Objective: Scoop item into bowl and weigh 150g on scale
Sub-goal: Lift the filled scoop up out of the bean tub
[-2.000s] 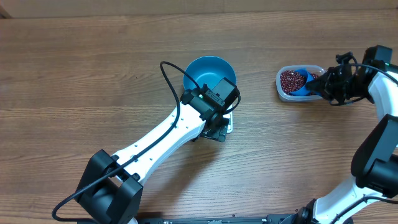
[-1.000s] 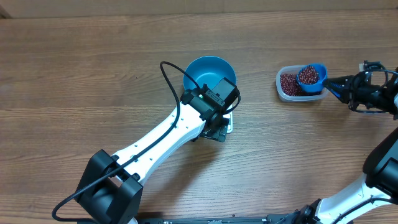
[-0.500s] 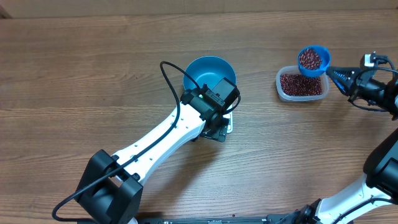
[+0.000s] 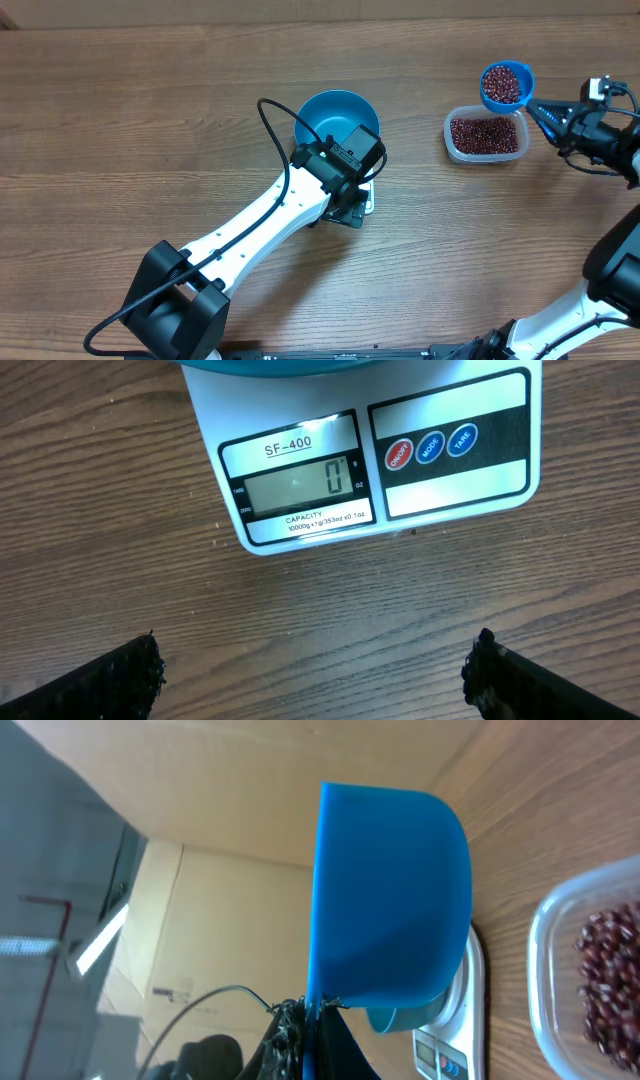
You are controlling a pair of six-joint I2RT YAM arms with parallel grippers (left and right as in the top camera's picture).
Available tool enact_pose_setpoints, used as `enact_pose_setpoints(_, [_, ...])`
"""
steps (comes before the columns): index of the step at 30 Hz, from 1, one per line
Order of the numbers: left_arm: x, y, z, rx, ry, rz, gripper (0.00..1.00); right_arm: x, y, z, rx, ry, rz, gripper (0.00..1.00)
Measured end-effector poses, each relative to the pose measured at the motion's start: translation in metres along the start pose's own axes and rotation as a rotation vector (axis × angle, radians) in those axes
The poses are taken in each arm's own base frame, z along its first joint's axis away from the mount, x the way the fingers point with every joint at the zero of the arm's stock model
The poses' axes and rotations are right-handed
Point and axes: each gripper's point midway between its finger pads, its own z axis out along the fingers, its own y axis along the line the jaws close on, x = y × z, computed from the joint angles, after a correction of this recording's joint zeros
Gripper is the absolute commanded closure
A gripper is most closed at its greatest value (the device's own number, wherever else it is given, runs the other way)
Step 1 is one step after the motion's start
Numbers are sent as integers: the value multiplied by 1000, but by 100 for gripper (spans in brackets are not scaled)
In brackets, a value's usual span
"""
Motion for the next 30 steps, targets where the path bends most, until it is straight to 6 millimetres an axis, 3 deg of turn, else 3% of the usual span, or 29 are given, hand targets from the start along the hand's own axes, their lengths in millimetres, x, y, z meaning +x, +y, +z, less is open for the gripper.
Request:
enact_pose_setpoints(8, [0,0,0,0,0,0,1,18,8,53,-38,135,-95,96])
enact_pose_setpoints(15, [0,0,0,0,0,0,0,20,23,99,-78,234,-161,96])
enact_pose_setpoints(21, [0,0,0,0,-1,0,0,21,56,145,-116,309,-246,96])
enact_pose_setpoints(30, [0,1,0,-3,-1,0,0,41,99,186,-181,397,-292,96])
